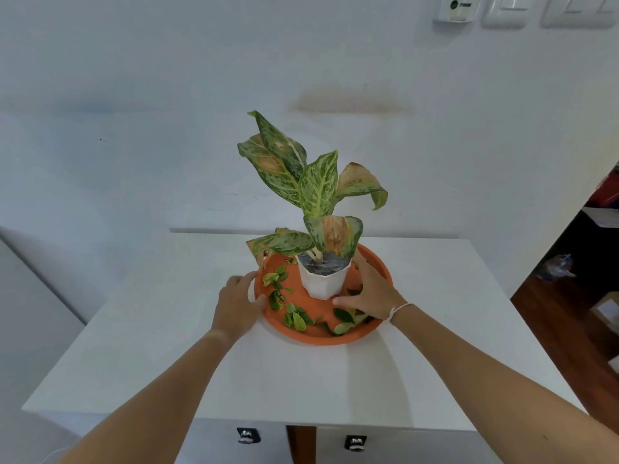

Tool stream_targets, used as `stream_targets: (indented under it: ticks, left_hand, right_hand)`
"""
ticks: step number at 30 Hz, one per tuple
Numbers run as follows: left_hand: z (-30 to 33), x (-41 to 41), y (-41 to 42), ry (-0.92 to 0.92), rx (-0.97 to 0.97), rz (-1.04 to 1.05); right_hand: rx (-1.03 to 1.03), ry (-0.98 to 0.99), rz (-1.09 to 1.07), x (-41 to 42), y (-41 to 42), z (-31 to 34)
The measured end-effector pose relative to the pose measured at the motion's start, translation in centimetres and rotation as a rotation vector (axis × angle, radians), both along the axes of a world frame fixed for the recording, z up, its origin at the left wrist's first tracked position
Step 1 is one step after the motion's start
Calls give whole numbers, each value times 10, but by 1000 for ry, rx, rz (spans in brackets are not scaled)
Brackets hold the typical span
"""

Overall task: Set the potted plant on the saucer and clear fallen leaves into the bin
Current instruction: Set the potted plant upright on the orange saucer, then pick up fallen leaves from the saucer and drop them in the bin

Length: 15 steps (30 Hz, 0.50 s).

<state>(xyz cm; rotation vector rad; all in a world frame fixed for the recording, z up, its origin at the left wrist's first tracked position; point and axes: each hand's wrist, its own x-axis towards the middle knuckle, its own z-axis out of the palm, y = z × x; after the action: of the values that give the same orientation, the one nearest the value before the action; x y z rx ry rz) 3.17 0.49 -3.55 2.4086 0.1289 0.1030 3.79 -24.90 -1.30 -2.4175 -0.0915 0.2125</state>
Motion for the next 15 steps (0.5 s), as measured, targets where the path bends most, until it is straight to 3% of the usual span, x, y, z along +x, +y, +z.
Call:
stream_targets:
  ticks: [3, 7, 15]
  left_hand:
    - [6, 3, -7, -33, 272, -203]
    - [8, 18, -15, 78, 627, -365]
    - [18, 37, -24, 198, 811, -466]
  right_hand:
    - [-317, 79, 86, -2, -10, 2]
    - [-484, 106, 137, -1, -8, 1]
    - [-519, 198, 180, -11, 0, 8]
